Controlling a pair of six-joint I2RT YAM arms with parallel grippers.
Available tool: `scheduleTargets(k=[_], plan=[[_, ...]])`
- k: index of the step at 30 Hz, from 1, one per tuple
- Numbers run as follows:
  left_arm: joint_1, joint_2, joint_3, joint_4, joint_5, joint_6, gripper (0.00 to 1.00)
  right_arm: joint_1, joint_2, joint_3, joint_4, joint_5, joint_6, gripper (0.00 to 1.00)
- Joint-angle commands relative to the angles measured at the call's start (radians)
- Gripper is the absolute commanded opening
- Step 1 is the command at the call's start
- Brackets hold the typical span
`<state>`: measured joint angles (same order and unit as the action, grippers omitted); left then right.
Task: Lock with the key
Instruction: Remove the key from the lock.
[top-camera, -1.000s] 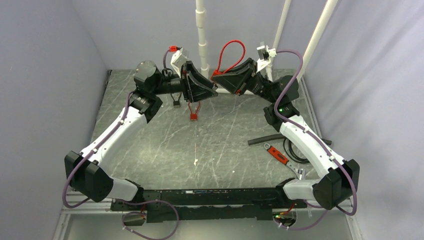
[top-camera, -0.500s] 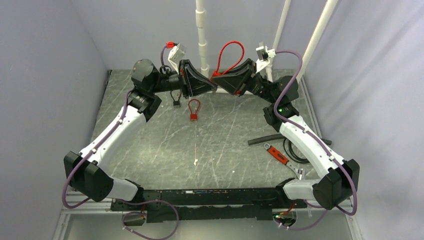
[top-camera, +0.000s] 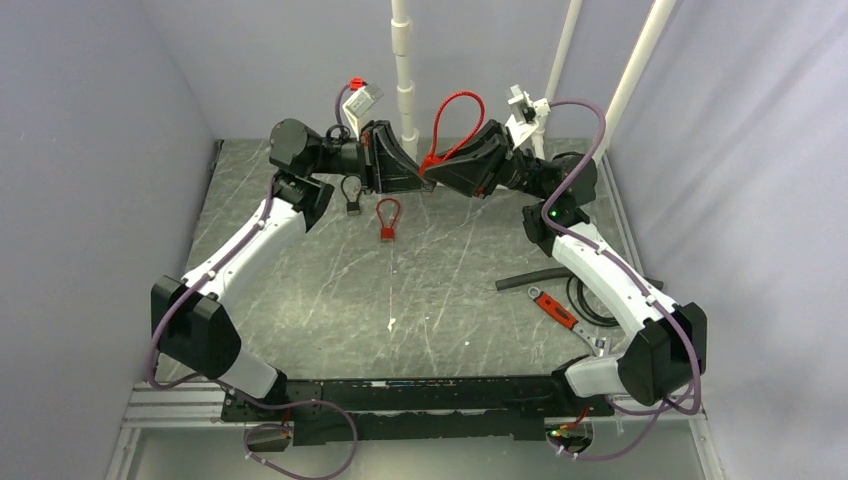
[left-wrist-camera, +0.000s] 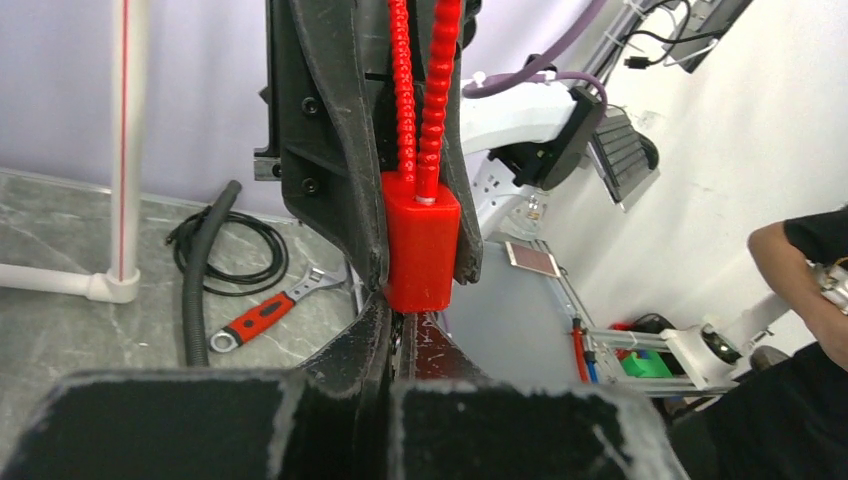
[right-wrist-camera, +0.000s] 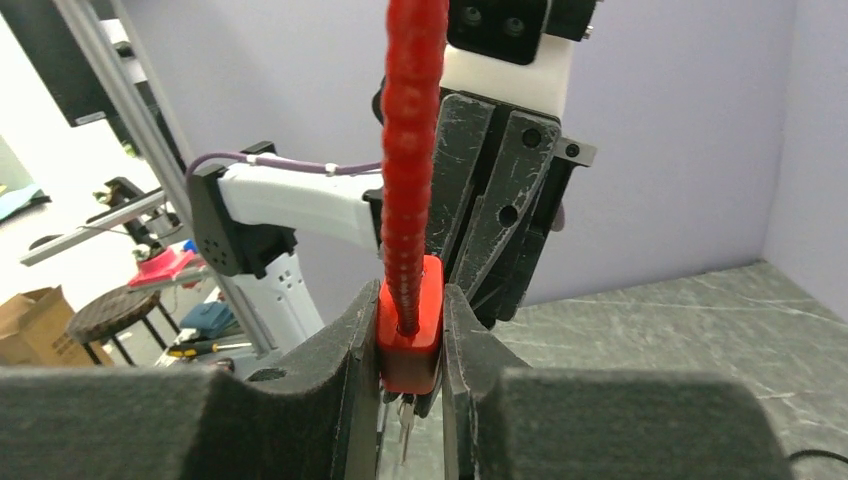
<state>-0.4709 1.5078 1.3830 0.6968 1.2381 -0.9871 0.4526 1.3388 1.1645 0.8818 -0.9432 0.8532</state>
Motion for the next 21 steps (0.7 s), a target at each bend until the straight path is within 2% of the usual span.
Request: scheduleTargets(k=[1, 6, 11, 13, 14, 18, 21], plan=[[-0.035, -0.014, -0.009, 0.114, 0.067, -0.087, 0.0, 0.02, -0.006, 0.031, 0.169, -0.076, 0.083, 0.0], [-0.055, -0.039, -0.061, 0.055, 0.11, -0.06, 0.0, 0.022, -0.008, 0.075, 0.171, -0.024, 0.056, 0.0], [-0.062, -0.063, -0.124, 0.065, 0.111, -0.052, 0.0, 0.015, -0.014, 0.106, 0.12, 0.071, -0.014, 0.0], [-0.065, -0.087, -0.136, -0.01, 0.106, 0.026, 0.0, 0.012, -0.024, 0.114, 0.061, 0.149, -0.052, 0.0], [-0.065, -0.106, -0.14, -0.077, 0.083, 0.091, 0.0, 0.014, -0.047, 0.111, -0.027, 0.219, -0.107, 0.0], [-0.072, -0.186, -0.107, -0.543, -0.176, 0.489, 0.0, 0.032, -0.093, 0.133, -0.259, 0.432, -0.28, 0.0], [-0.085, -0.224, -0.108, -0.68, -0.41, 0.623, 0.0, 0.052, -0.108, 0.146, -0.388, 0.539, -0.356, 0.0]])
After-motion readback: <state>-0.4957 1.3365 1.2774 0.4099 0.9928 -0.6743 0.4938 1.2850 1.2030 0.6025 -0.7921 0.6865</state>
